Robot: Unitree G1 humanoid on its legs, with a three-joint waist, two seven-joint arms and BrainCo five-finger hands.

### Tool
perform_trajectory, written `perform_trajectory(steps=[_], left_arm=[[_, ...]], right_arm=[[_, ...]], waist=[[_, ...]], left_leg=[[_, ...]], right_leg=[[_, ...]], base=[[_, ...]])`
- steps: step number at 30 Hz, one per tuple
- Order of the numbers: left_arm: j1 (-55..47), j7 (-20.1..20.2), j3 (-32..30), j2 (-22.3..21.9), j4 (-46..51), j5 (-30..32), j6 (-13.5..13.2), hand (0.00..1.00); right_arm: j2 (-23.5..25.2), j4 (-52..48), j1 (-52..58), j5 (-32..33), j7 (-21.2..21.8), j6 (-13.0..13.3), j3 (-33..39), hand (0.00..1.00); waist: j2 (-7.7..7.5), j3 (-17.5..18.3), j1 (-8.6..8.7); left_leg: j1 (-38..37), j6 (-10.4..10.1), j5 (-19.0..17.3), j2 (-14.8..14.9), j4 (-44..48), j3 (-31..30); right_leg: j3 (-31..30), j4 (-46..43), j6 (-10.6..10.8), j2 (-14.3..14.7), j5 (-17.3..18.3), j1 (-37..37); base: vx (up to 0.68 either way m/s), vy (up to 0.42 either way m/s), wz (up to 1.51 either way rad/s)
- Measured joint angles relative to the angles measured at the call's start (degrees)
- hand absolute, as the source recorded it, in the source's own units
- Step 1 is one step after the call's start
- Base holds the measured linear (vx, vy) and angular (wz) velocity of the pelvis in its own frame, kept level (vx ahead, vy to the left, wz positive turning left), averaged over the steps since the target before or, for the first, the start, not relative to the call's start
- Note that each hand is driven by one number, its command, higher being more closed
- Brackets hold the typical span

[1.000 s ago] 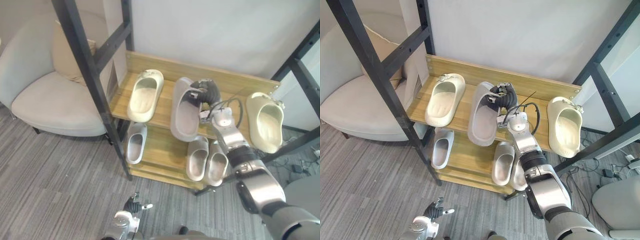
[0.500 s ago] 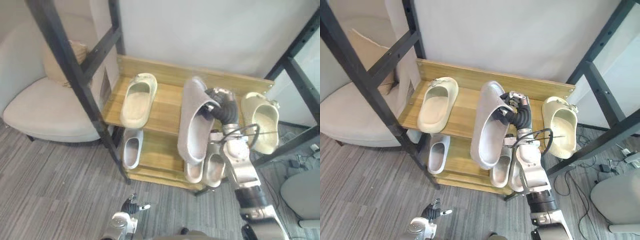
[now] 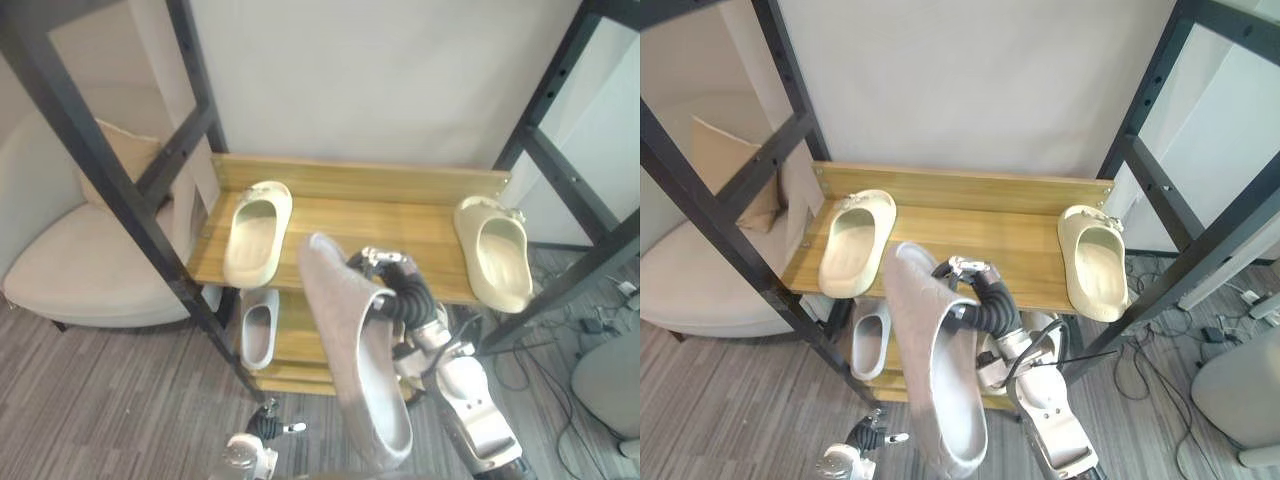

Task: Organize the slippers on the shoe rack

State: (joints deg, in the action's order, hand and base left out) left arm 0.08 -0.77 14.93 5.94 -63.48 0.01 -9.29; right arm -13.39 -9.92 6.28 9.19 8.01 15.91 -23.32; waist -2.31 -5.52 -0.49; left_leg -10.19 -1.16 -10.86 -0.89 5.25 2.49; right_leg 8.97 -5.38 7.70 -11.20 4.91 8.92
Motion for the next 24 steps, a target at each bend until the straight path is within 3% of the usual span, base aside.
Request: perform_trajectory(steps=[4,7,10,12,15,16,17,18,21,24], left_arm=[[0.96,0.01,0.16,-0.08,-1.37,0.20,0.08,0.00],[0.93,0.00,0.32,-0.08,-1.44,0.49,0.10,0.00],[1.67,-0.06,0.80,-0.01,-1.31,0.86,0.09,0.00],[2.94,-0.09,2.22,-0.01,-1.14,0.89,0.01,0.00],[7.16,-0.18,2.55,0.06,0.19,0.79,-0.08,0.00],[7.71,-0.21,2.57,0.14,0.42,0.70,-0.03,0.00],[9.51,-0.29,2.57,0.32,1.21,-0.25,-0.13,0.00],[10.14,-0.33,2.57,0.35,1.75,-0.31,-0.23,0.00],[11.39,-1.07,2.40,1.70,5.04,-1.70,-1.09,0.00],[12.27,-2.36,1.73,2.93,6.71,-3.11,-1.55,0.00]], right_arm=[[-0.24,10.31,2.42,-0.29,2.29,-2.89,-1.81,1.00],[-0.18,13.64,2.96,-0.98,2.43,-3.14,-1.77,1.00],[-0.10,16.75,2.34,-2.57,2.38,-3.17,-1.76,1.00],[-0.15,18.60,1.39,-3.07,2.25,-3.35,-2.00,1.00],[-0.86,20.30,-6.39,-3.94,2.00,-3.36,-2.29,1.00],[-0.83,20.47,-7.33,-4.24,1.76,-3.35,-2.28,1.00],[-1.02,20.87,-11.12,-4.66,0.41,-3.35,-2.28,1.00],[-1.44,21.02,-12.82,-4.72,-0.08,-3.36,-2.28,1.00],[-2.63,22.24,-18.35,-5.51,-2.00,-3.53,-2.16,1.00],[-3.53,22.17,-22.74,-6.59,-3.70,-3.52,-1.88,1.00]], waist=[[-0.22,0.14,-0.21],[-0.15,0.05,0.14],[-0.71,-1.76,0.21],[-1.17,-3.94,0.23],[0.56,-10.33,0.19],[0.70,-10.88,0.22],[1.29,-12.95,0.21],[1.83,-13.47,0.24],[2.40,-15.40,-0.51],[2.96,-16.41,-0.39]], left_leg=[[0.14,0.02,0.02,-0.03,0.14,-0.20],[0.22,0.02,0.03,-0.03,0.14,-0.24],[1.22,-0.05,0.00,-0.17,2.17,-0.63],[5.44,-0.88,-0.86,-0.38,8.82,-1.16],[19.31,-1.85,-7.28,2.30,29.23,-1.23],[20.74,-1.88,-7.88,2.56,31.16,-1.25],[26.77,-2.36,-11.21,3.66,38.06,-1.29],[29.81,-2.34,-13.31,4.44,40.84,-1.25],[38.27,-2.80,-16.78,5.94,50.47,-1.46],[44.51,-2.91,-17.18,6.51,55.24,-1.55]], right_leg=[[0.16,0.47,-0.17,0.03,0.29,0.23],[0.45,0.67,-0.05,0.03,1.20,0.31],[1.11,-2.90,-0.25,-0.50,4.34,-0.49],[1.52,-10.49,-0.98,-1.57,7.14,-4.36],[1.69,-27.11,-2.47,-1.26,13.20,-15.30],[1.74,-28.91,-2.53,-1.31,14.02,-16.58],[1.86,-36.23,-2.87,-1.65,17.86,-22.30],[2.13,-40.06,-3.21,-1.77,19.26,-25.50],[1.46,-50.36,-4.19,-2.17,22.85,-34.07],[0.84,-55.29,-4.64,-2.25,23.46,-40.77]], base=[[0.02,-0.065,-0.01],[0.00,-0.097,-0.02],[-0.06,-0.131,0.13],[-0.12,-0.127,0.43],[-0.26,-0.088,0.25],[-0.31,-0.135,0.28],[-0.34,-0.155,0.31],[-0.28,-0.128,0.32],[-0.25,-0.098,0.04],[-0.19,-0.026,-0.09]])
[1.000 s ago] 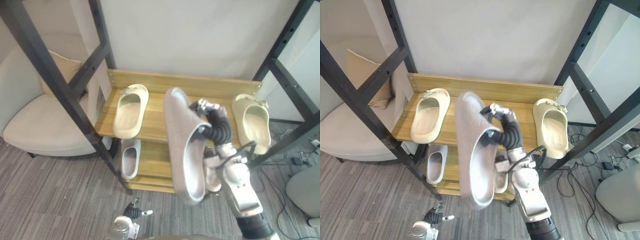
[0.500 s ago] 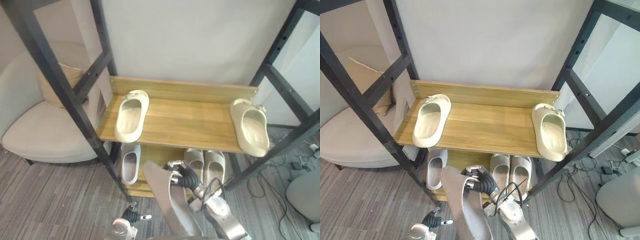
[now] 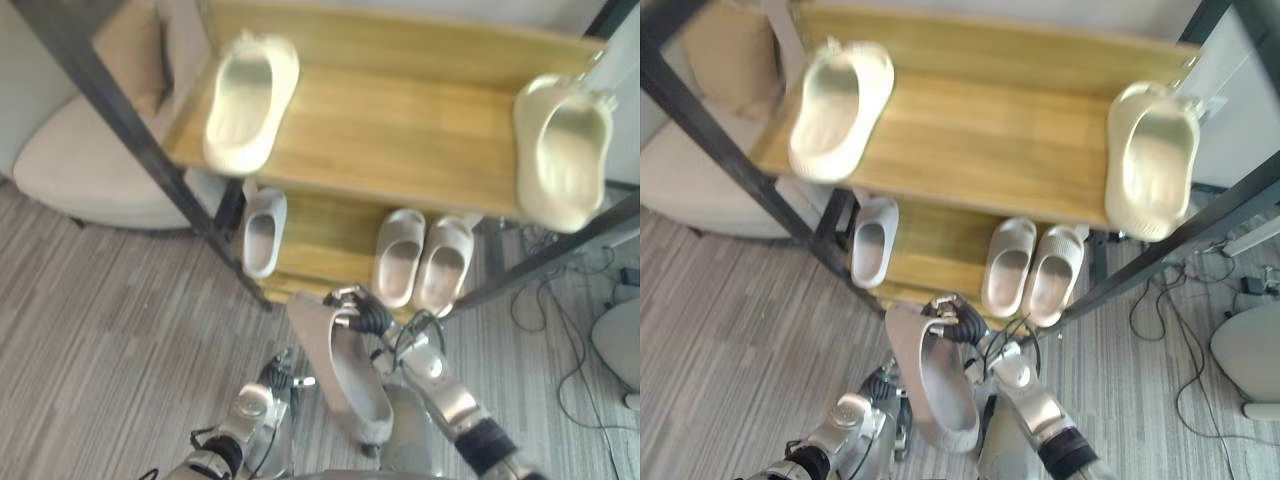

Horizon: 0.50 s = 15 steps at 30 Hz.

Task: Organize the slippers on the shoe rack

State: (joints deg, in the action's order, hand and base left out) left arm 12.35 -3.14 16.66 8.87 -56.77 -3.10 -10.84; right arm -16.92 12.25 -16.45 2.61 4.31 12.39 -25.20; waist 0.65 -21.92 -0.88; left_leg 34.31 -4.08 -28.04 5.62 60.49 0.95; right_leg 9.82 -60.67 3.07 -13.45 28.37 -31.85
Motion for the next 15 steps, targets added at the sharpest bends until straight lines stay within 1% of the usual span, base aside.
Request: perform_trajectory(steps=[1,2,3,4,5,6,7,8,10,15], left_arm=[[0.60,-0.55,-1.25,0.57,1.16,-0.67,-0.34,0.00],[0.64,-0.78,-1.83,0.56,1.59,-0.85,-0.57,0.00],[0.82,-2.08,-4.07,0.71,3.61,-1.91,-1.86,0.00],[1.09,-2.31,-4.74,0.87,4.04,-2.42,-2.29,0.00],[2.97,-2.55,-6.74,1.24,5.85,-3.97,-2.96,0.00],[3.31,-2.73,-6.97,1.23,6.27,-4.19,-3.06,0.00],[4.52,-2.71,-8.47,1.33,8.69,-4.52,-3.14,0.00],[4.81,-2.73,-9.12,1.56,9.67,-4.70,-3.14,0.00],[4.96,-2.47,-11.62,1.81,13.80,-6.10,-3.97,0.00],[4.94,-3.32,-15.08,-0.02,16.51,-8.30,-4.00,0.00]], right_arm=[[-1.29,0.00,-2.98,-0.40,-1.02,0.01,0.25,1.00],[-1.70,0.01,-3.69,-0.41,-1.19,0.02,0.29,1.00],[-3.50,0.01,-7.31,-0.47,-2.43,0.05,0.58,1.00],[-3.83,0.01,-8.52,-0.53,-2.98,0.05,0.79,1.00],[-5.24,0.01,-13.14,-0.67,-4.68,0.08,2.48,1.00],[-5.38,0.01,-14.14,-0.79,-5.11,0.10,2.68,1.00],[-6.27,-0.07,-18.66,-1.67,-6.49,0.14,2.99,1.00],[-6.41,-0.14,-20.39,-2.00,-6.97,0.20,3.16,1.00],[-6.85,-0.17,-25.13,-2.84,-9.42,0.43,4.47,1.00],[-7.95,-0.17,-29.21,-5.68,-13.02,0.56,4.73,1.00]], waist=[[0.50,-0.67,0.10],[0.57,-0.93,0.13],[0.87,-1.80,0.03],[0.91,-1.89,-0.03],[0.95,-3.63,-0.13],[0.93,-3.99,-0.20],[1.07,-4.49,-0.70],[1.11,-4.51,-0.88],[1.29,-4.60,-1.99],[1.35,-4.61,-3.09]], left_leg=[[3.85,0.02,0.02,0.28,2.29,-0.40],[4.68,0.02,0.02,0.37,2.98,-0.53],[8.79,0.11,-0.06,0.72,6.00,-1.06],[10.45,0.12,-0.06,0.80,7.06,-1.24],[15.30,0.11,-0.06,1.01,10.53,-1.72],[16.15,0.12,-0.06,1.06,11.18,-1.74],[21.08,0.36,-0.31,1.45,14.37,-1.73],[23.06,0.31,-0.52,1.65,15.73,-1.72],[29.94,0.46,-1.16,2.38,20.05,-2.28],[33.64,-0.09,-0.93,2.26,21.66,-2.93]], right_leg=[[-0.02,-2.23,-0.23,0.09,0.01,-3.56],[-0.01,-2.82,-0.31,0.11,0.00,-4.26],[-0.06,-5.57,-0.72,0.20,0.18,-8.15],[-0.08,-6.59,-0.85,0.21,0.26,-9.70],[-0.29,-10.18,-1.14,0.07,0.63,-14.35],[-0.38,-10.86,-1.20,0.04,0.69,-15.19],[-1.02,-14.15,-1.43,-0.03,1.11,-20.18],[-1.19,-15.46,-1.45,-0.04,1.30,-22.44],[-1.57,-19.87,-1.74,-0.08,2.17,-29.21],[-1.14,-22.49,-2.15,-0.92,2.92,-32.53]], base=[[-0.14,0.011,-0.01],[-0.14,0.045,0.01],[-0.09,0.038,0.02],[-0.16,0.063,0.08],[-0.09,0.033,0.07],[-0.16,0.063,0.02],[-0.12,0.049,-0.07],[-0.17,0.070,-0.15],[-0.10,0.033,-0.11],[0.00,-0.033,0.11]])
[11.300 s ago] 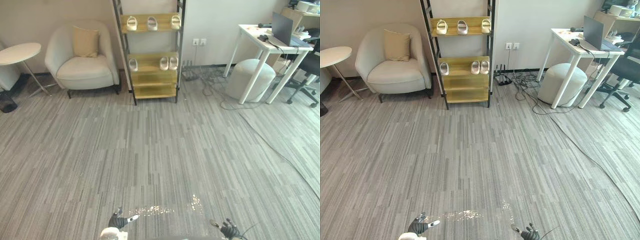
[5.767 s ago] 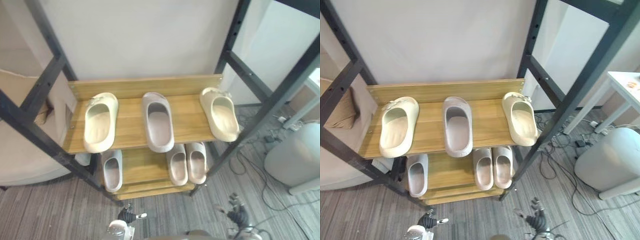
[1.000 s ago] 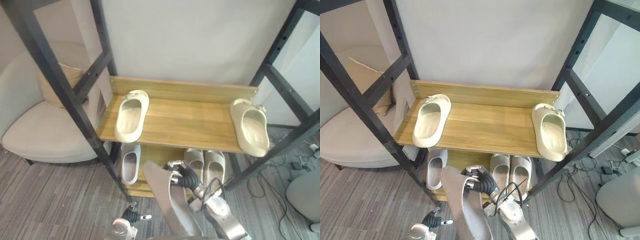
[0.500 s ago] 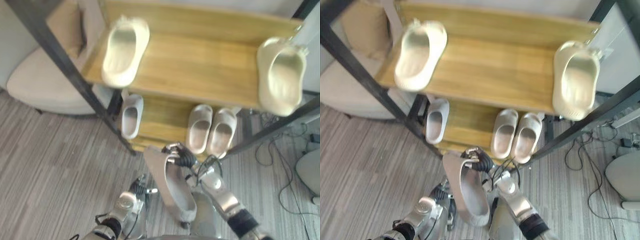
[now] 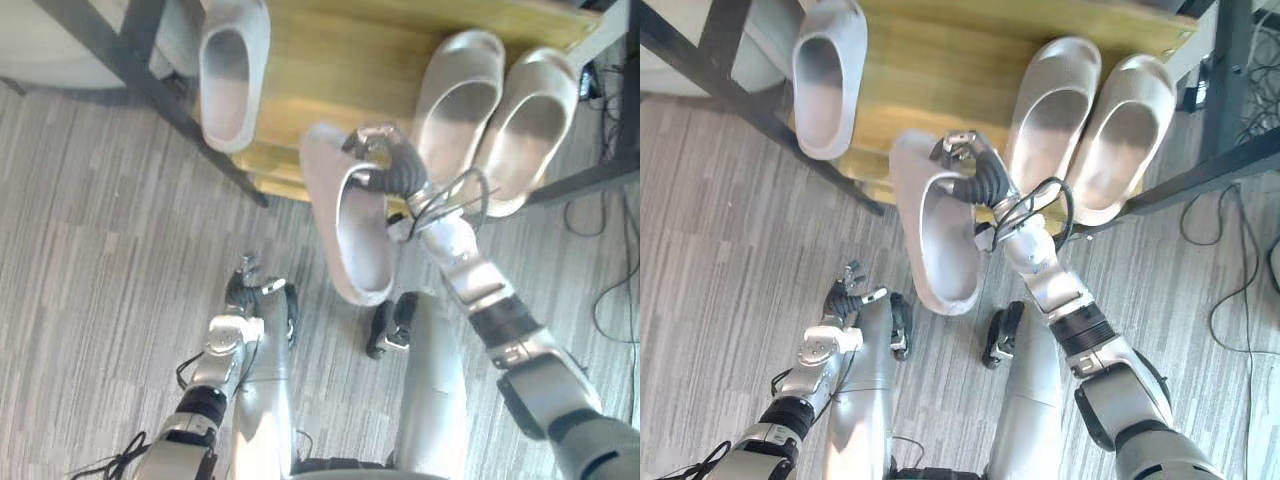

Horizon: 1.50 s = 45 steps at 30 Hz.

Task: Organize the slippers on the shoe rack

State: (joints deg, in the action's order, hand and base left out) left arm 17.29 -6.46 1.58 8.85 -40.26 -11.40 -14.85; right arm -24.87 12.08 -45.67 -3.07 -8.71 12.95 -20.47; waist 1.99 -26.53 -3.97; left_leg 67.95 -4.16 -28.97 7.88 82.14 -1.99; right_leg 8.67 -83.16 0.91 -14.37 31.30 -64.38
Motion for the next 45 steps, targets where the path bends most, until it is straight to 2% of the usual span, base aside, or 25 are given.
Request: perform_trajectory(steps=[1,5,11,16,19,23,24,35,38,45], left_arm=[[0.00,-0.42,-0.69,-0.09,0.82,-0.30,-0.01,0.00],[0.01,-0.93,-0.85,-0.51,1.78,-1.19,-0.04,0.00],[-0.04,-1.03,-0.78,-1.62,2.20,-1.30,0.00,0.00],[-0.07,-1.06,-0.73,-2.31,2.18,-2.39,0.01,0.00],[-0.32,-1.09,-0.61,-2.87,1.33,-3.01,0.03,0.00],[-0.38,-1.10,-0.48,-3.34,1.28,-4.62,-0.06,0.00],[-0.38,-1.12,-0.47,-3.40,1.27,-4.62,-0.05,0.00],[-0.37,-2.18,-0.44,-4.53,0.87,-6.70,-0.01,0.00],[-0.54,-2.37,-0.43,-4.69,0.29,-6.85,0.00,0.00],[-0.56,-2.46,-0.45,-4.67,-0.18,-7.45,0.11,0.00]], right_arm=[[-0.28,0.02,-2.26,-1.46,-1.62,0.04,0.09,1.00],[-1.20,1.29,-5.68,-2.44,-3.37,0.04,0.08,1.00],[-1.50,10.79,-12.50,-4.33,-5.19,-0.22,-0.01,1.00],[-1.85,18.66,-18.25,-7.74,-6.05,-1.38,-0.63,1.00],[-2.13,24.21,-20.15,-8.40,-7.67,-2.63,-1.22,1.00],[-1.56,29.66,-22.83,-10.57,-9.40,-4.17,-2.33,1.00],[-1.42,30.16,-23.04,-10.57,-9.48,-4.37,-2.33,0.00],[2.71,35.41,-27.73,-10.29,-13.40,-6.76,0.18,0.00],[3.77,36.35,-28.22,-9.24,-15.19,-7.04,4.53,0.00],[3.85,36.38,-28.22,-8.06,-17.15,-7.53,7.41,0.00]], waist=[[-0.01,0.02,-0.21],[0.01,0.21,-0.94],[-0.13,1.78,-2.48],[-0.58,2.47,-3.23],[-1.04,4.92,-3.90],[-1.22,5.43,-5.01],[-1.29,5.52,-5.12],[-1.61,6.55,-5.62],[-1.85,8.79,-5.75],[-1.85,8.82,-5.66]], left_leg=[[1.07,-0.30,0.19,0.37,-0.01,-0.09],[2.12,-0.99,0.60,0.34,-0.11,-0.21],[3.79,-1.58,0.99,0.13,-1.15,-1.08],[4.30,-2.24,1.90,-0.68,-2.25,-1.77],[6.22,-2.58,3.00,-1.42,-3.20,-2.52],[7.06,-2.83,3.49,-1.69,-3.24,-3.38],[7.10,-2.83,3.52,-1.73,-3.25,-3.40],[8.13,-2.93,4.09,-2.73,-3.23,-3.64],[10.18,-2.95,4.44,-2.83,-3.18,-3.67],[9.71,-3.04,4.82,-2.71,-3.43,-3.48]], right_leg=[[0.41,-0.15,-0.42,-0.08,0.22,-0.89],[0.74,-0.53,-0.99,-0.40,0.32,-1.82],[2.45,-0.01,-1.46,-0.96,1.11,-2.48],[3.56,0.11,-1.97,-1.86,1.45,-2.50],[4.65,0.37,-2.00,-2.63,1.49,-3.71],[5.66,0.36,-2.22,-2.81,1.60,-3.73],[5.70,0.35,-2.38,-2.86,1.68,-3.72],[6.54,-0.65,-2.86,-4.49,2.50,-3.92],[6.62,-0.74,-2.92,-4.52,2.46,-5.87],[6.48,-0.76,-2.95,-4.58,2.44,-5.56]], base=[[0.02,-0.058,0.08],[0.06,-0.063,0.09],[0.07,-0.053,0.11],[0.04,-0.053,0.14],[0.02,-0.057,0.19],[0.01,-0.033,0.10],[0.01,-0.033,0.11],[0.01,-0.023,0.09],[0.01,-0.020,0.03],[0.00,-0.002,0.01]])
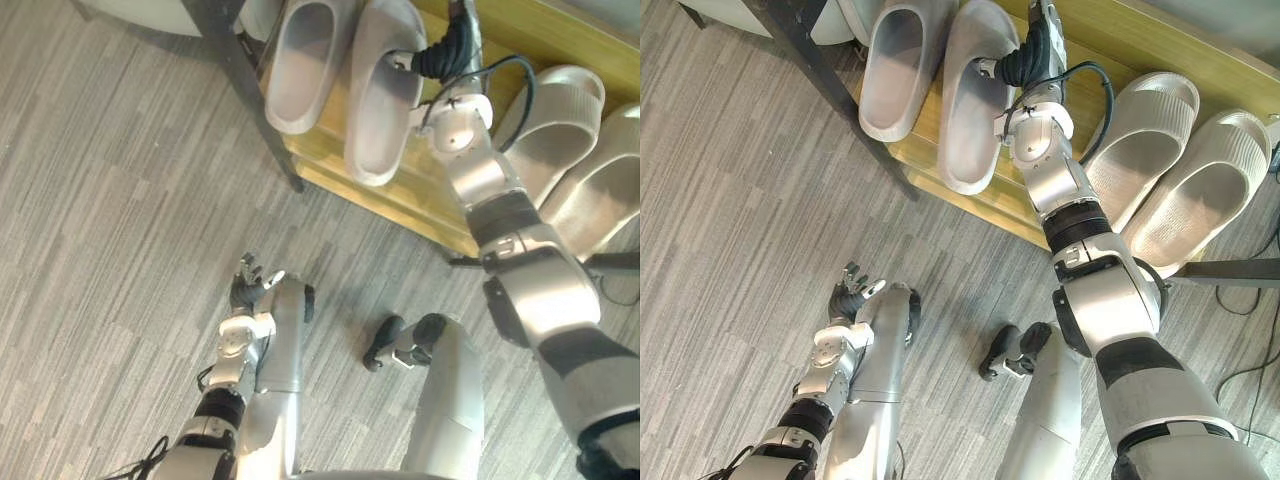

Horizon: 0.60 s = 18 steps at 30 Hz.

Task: Organize the slippers on the shoe rack

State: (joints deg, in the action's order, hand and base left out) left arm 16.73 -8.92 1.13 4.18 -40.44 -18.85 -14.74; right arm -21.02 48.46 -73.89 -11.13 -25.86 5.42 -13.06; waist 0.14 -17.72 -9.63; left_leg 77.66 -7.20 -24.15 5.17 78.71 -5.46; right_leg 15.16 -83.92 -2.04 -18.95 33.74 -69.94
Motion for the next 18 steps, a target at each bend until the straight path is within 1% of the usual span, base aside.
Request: perform_trajectory(steps=[4,9,13,16,18], left_arm=[[-0.01,0.04,0.00,-0.02,-0.61,-0.48,-0.01,0.00],[-0.03,0.10,-0.04,0.18,-0.88,-0.54,-0.01,0.00],[-0.06,0.10,-0.10,0.23,-0.97,-0.73,-0.01,0.00],[-0.07,0.10,-0.11,0.70,-1.52,-1.55,0.07,0.00],[-0.26,0.10,-0.17,0.85,-1.96,-1.56,0.24,0.00]], right_arm=[[0.01,0.55,0.00,0.02,0.94,-0.39,0.85,0.00],[-0.03,4.71,-0.01,1.10,2.44,-0.96,0.97,0.00],[-0.01,5.15,0.00,1.17,2.85,-0.97,0.49,0.00],[0.35,4.07,0.57,3.05,2.80,-0.95,0.47,0.00],[1.01,-0.37,3.05,4.85,2.46,-0.77,1.04,0.00]], waist=[[0.00,0.00,-0.01],[0.00,0.00,0.09],[-0.01,0.00,0.10],[-0.04,-0.03,0.31],[-0.11,-0.07,0.45]], left_leg=[[-0.56,-0.18,0.44,0.07,-0.64,0.21],[-0.81,-0.44,0.71,0.33,-1.09,0.25],[-0.93,-0.49,0.97,0.53,-1.80,0.30],[-1.44,-0.49,0.96,1.09,-1.94,0.45],[-2.30,-0.49,0.96,1.26,-2.53,0.48]], right_leg=[[-0.10,0.20,-0.32,-0.01,-0.18,0.17],[-0.05,0.40,-0.51,0.14,-0.30,0.20],[0.15,1.17,-0.88,0.31,-0.58,0.26],[0.44,1.67,-0.86,0.64,-0.58,1.06],[0.59,2.34,-0.80,0.91,-0.59,1.95]], base=[[0.00,0.000,0.00],[0.00,-0.010,-0.01],[0.01,-0.004,-0.01],[0.03,-0.012,-0.03],[0.04,-0.020,-0.01]])
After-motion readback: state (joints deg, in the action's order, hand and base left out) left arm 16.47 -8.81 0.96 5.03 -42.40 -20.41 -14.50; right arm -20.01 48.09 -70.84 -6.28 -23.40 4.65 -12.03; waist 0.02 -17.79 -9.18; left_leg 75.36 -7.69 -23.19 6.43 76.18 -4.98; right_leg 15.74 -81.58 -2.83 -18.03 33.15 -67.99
